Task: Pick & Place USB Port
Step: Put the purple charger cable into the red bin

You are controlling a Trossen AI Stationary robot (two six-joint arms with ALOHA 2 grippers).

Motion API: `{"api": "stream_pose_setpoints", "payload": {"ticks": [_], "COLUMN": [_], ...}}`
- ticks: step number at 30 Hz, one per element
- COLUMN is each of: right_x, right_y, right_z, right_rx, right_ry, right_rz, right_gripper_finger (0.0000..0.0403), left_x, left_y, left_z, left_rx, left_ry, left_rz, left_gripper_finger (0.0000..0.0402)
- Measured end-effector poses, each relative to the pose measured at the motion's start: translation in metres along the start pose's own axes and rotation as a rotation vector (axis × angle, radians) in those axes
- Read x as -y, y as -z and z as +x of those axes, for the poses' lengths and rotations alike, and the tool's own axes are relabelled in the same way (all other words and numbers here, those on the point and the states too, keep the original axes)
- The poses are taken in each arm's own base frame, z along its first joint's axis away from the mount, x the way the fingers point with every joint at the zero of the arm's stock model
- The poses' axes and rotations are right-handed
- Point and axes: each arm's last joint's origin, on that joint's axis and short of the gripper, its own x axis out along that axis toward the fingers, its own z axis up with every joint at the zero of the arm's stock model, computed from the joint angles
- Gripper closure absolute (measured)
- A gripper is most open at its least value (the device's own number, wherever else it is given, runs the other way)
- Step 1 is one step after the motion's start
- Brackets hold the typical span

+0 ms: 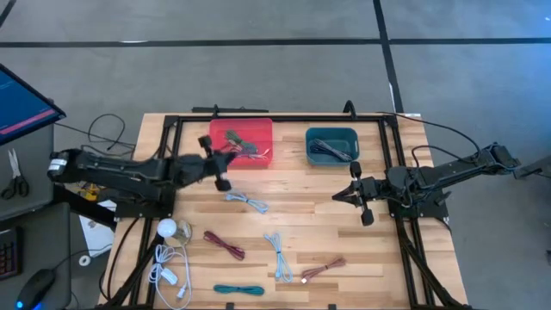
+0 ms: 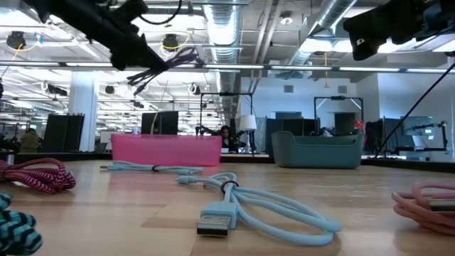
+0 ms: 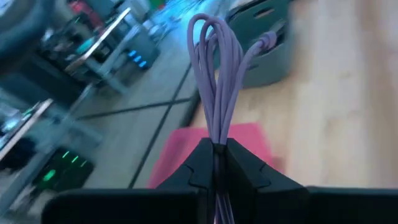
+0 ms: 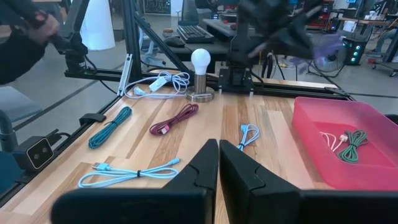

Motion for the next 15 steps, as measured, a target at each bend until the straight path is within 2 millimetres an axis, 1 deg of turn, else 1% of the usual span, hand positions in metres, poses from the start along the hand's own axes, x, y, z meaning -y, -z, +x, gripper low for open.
{"api": "stream_pose_setpoints", "payload": {"ticks": [2,9,15], "right_x": [0.0,0.0,0.0], "right_y": [0.0,0.0,0.0], "right_z": [0.0,0.0,0.0], "right_rx": [0.0,0.0,0.0], "right_ry": [0.0,0.0,0.0], "right_rz": [0.0,0.0,0.0], "right_gripper_finger": [0.0395,0.0395,0.0395], "left_x": [-0.009,-0.038,-0.053], "left_y": [0.005,0.025,0.044], "left_z": [0.006,0.031,0.052], "left_rx": [-0.022,-0.079,-0.107], "left_ry": [-0.03,-0.02,0.045], "left_rz": [-0.014,-0.087,-0.173], "left_gripper_finger": [0.038,0.038,0.038]}}
